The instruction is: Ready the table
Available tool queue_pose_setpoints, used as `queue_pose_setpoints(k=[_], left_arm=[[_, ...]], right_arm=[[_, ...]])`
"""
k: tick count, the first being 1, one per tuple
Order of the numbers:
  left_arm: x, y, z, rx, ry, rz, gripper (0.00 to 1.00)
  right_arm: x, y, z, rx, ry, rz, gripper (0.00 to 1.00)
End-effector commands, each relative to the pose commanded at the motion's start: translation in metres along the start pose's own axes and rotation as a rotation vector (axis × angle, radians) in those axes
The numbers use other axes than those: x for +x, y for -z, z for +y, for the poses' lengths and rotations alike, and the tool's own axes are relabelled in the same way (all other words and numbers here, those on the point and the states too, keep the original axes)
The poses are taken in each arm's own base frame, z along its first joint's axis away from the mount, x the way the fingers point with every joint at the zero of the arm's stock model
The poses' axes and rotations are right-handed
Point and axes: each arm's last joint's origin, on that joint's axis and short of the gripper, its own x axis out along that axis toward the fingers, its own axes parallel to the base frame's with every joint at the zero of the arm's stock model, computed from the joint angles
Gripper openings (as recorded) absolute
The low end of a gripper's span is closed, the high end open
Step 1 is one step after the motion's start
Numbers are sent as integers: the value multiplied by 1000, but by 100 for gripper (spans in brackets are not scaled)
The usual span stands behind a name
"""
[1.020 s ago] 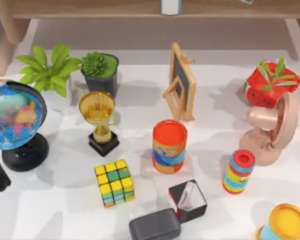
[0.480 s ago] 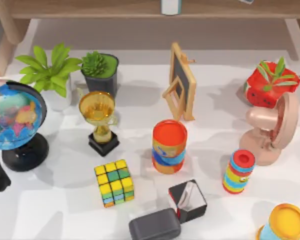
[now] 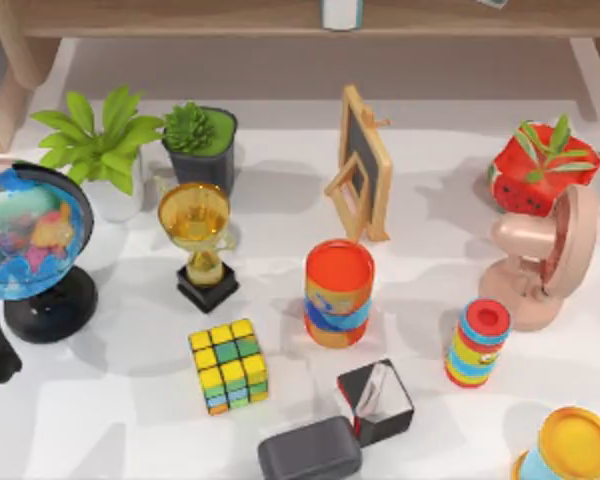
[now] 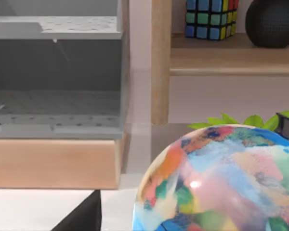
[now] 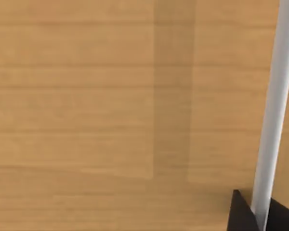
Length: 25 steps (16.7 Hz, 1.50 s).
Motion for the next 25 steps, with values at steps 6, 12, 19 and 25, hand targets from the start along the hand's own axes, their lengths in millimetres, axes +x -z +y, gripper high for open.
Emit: queue_pose_setpoints(k=[6,12,19,25], left_arm=[[0,0,0,0,0,0,100],[0,0,0,0,0,0,100],[0,0,0,0,0,0,100],[0,0,0,0,0,0,100]], right_arm=[[10,-1,5,15,-23,1,0],[60,3,-1,1,1,8,0],[68,3,3,9,-14,11,0],[101,5,0,3,-1,11,0]])
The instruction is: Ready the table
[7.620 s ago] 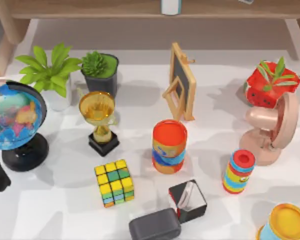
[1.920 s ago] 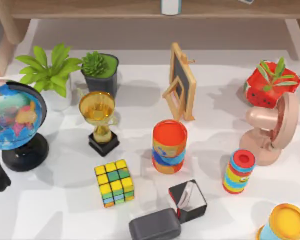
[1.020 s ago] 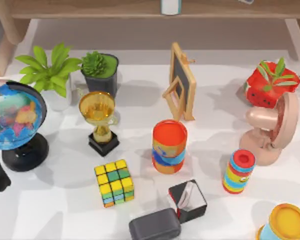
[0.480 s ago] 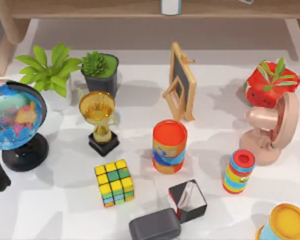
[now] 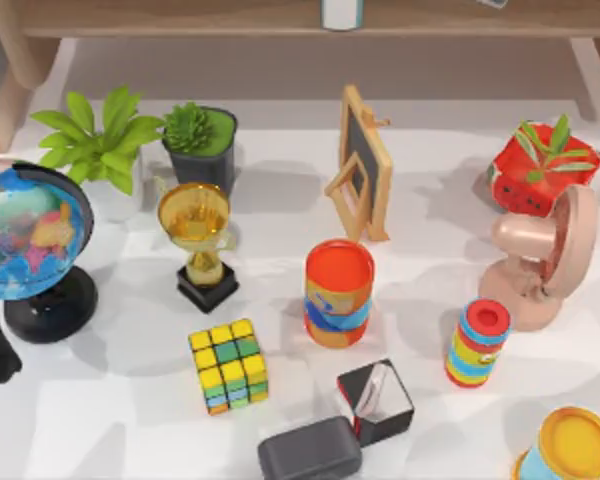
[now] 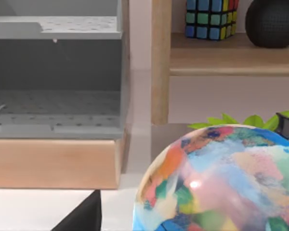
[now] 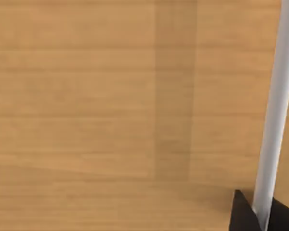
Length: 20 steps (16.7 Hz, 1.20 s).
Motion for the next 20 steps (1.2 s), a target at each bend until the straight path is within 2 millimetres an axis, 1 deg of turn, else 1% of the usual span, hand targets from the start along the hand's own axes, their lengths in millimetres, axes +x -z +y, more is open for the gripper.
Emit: queue_pose_setpoints(k=[2,4,8,20], left_arm=[[0,0,0,0,0,0,100],[0,0,0,0,0,0,100],[0,0,0,0,0,0,100],[0,0,0,0,0,0,100]], right_arm=[[13,1,-3,-2,4,0,0],[21,-2,-1,3,-3,0,0],[21,-2,0,4,-4,0,0],[21,-2,0,4,-4,0,90]])
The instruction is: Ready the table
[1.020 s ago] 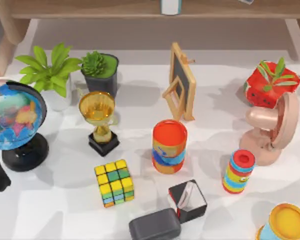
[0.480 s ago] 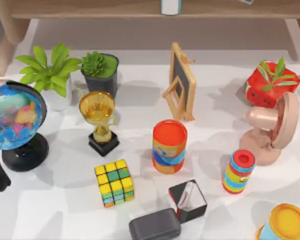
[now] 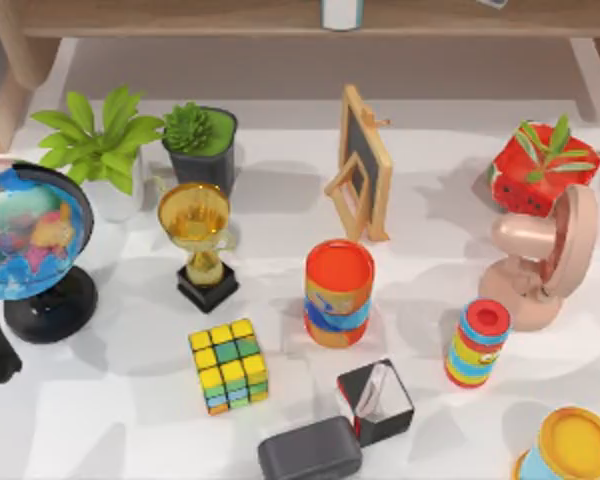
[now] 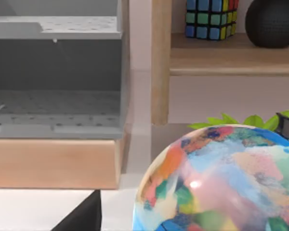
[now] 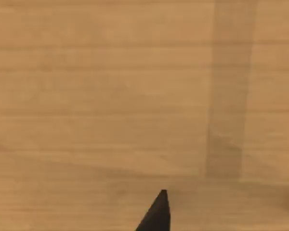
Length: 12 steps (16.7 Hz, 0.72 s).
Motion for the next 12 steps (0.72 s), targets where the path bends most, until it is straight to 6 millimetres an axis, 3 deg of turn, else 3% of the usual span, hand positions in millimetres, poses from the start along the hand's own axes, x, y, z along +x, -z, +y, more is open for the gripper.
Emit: queue_pose_setpoints(k=[2,9,10,12], left_arm=[[0,0,0,0,0,0,100],[0,0,0,0,0,0,100],[0,0,0,0,0,0,100],[0,0,0,0,0,0,100]], right_arm=[[0,0,0,0,0,0,100],[0,0,0,0,0,0,100],[-7,1,14,25,-48,10,100],[-7,0,11,33,-48,9,100]])
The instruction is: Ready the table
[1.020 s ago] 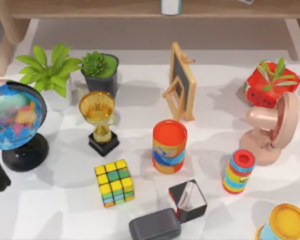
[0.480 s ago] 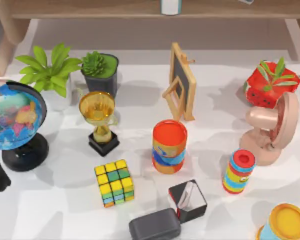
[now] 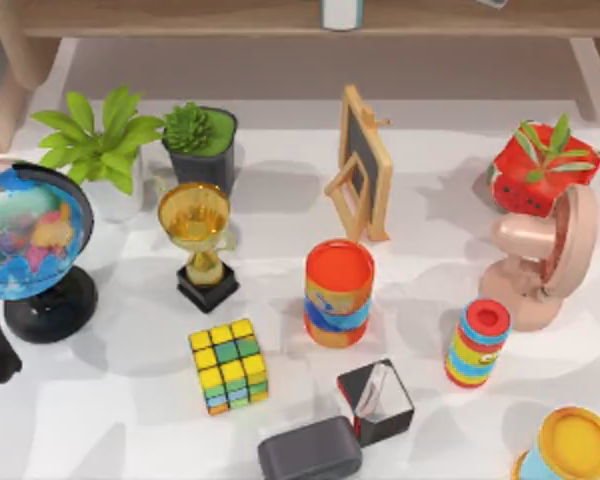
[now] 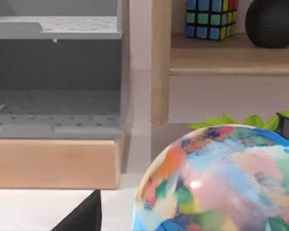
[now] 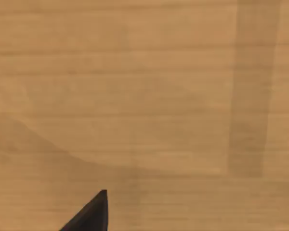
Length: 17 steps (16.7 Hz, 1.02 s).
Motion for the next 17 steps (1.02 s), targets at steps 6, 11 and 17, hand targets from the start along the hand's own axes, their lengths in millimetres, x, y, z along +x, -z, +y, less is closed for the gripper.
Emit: queue_pose_setpoints(k=[6,11,17], left_arm=[[0,0,0,0,0,0,100],[0,0,0,0,0,0,100],[0,0,0,0,0,0,100]], right_arm=[[-19,-43,-68,236,-14,0,100],[-98,-105,-158,575,15,6,100],[-248,-161,-182,1021,86,-40,100]])
